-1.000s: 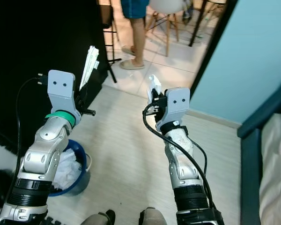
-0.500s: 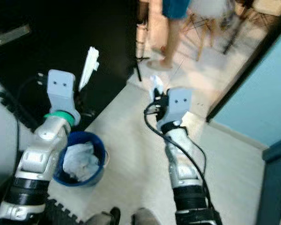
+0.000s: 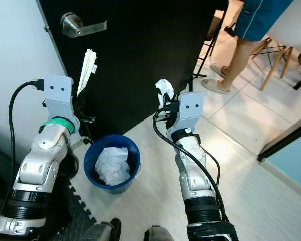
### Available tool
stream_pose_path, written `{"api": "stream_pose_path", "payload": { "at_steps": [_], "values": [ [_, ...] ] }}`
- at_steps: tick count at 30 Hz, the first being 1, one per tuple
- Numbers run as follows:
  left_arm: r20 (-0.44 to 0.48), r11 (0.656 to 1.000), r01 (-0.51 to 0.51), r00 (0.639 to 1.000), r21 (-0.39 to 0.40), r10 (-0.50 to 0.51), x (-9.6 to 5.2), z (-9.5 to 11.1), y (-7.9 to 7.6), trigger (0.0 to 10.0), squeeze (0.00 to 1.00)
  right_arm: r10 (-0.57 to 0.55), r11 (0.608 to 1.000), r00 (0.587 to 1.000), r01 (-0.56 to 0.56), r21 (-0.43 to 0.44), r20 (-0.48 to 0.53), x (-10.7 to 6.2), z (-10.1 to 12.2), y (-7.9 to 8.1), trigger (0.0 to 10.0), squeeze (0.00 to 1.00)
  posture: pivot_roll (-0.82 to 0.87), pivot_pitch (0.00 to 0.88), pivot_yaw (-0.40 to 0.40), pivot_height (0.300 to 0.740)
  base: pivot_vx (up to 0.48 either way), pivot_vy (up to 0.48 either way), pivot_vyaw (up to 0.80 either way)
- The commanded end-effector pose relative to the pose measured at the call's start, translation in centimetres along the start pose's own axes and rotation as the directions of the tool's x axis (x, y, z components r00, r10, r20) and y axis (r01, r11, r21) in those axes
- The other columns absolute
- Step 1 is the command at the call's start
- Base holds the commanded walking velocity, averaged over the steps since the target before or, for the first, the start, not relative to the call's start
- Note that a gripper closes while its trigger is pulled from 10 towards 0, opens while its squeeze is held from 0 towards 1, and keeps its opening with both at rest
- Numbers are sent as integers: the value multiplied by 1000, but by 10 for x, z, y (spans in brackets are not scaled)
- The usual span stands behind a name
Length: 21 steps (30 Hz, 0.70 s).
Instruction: Clean up the room
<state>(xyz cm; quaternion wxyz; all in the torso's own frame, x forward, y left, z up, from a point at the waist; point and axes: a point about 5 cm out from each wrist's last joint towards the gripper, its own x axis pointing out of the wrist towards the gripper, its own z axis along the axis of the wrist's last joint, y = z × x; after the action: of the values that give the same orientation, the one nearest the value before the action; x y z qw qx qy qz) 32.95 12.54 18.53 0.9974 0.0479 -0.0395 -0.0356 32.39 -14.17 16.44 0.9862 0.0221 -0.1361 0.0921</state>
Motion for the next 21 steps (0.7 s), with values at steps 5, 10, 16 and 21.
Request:
{"api": "stream_pose_path", "payload": {
  "at_steps": [5, 10, 16, 21],
  "values": [
    [-39, 1000, 17, 999, 4, -16, 0, -8, -3, 10000, 0, -15, 1000, 1000, 15, -3, -24, -3, -5, -3, 10000, 0, -59, 62, 39, 737, 92, 0, 0],
    [-44, 1000, 29, 999, 10, -29, 0, -9, -4, 10000, 0, -15, 1000, 1000, 15, -3, -23, -3, -5, -3, 10000, 0, -60, 61, 39, 737, 0, 0, 0],
    [-41, 996, 85, 996, 12, -84, -1, -10, -9, 10000, 0, -16, 1000, 1000, 16, -8, -22, -3, -5, -4, 10000, 0, -62, 58, 40, 737, 0, 0, 0],
    [-64, 986, 161, 985, 36, -158, -2, -13, -11, 10000, 0, -16, 1000, 1000, 16, -16, -23, -3, -5, -4, 10000, 0, -61, 59, 40, 737, 0, 0, 0]
  ]
}}
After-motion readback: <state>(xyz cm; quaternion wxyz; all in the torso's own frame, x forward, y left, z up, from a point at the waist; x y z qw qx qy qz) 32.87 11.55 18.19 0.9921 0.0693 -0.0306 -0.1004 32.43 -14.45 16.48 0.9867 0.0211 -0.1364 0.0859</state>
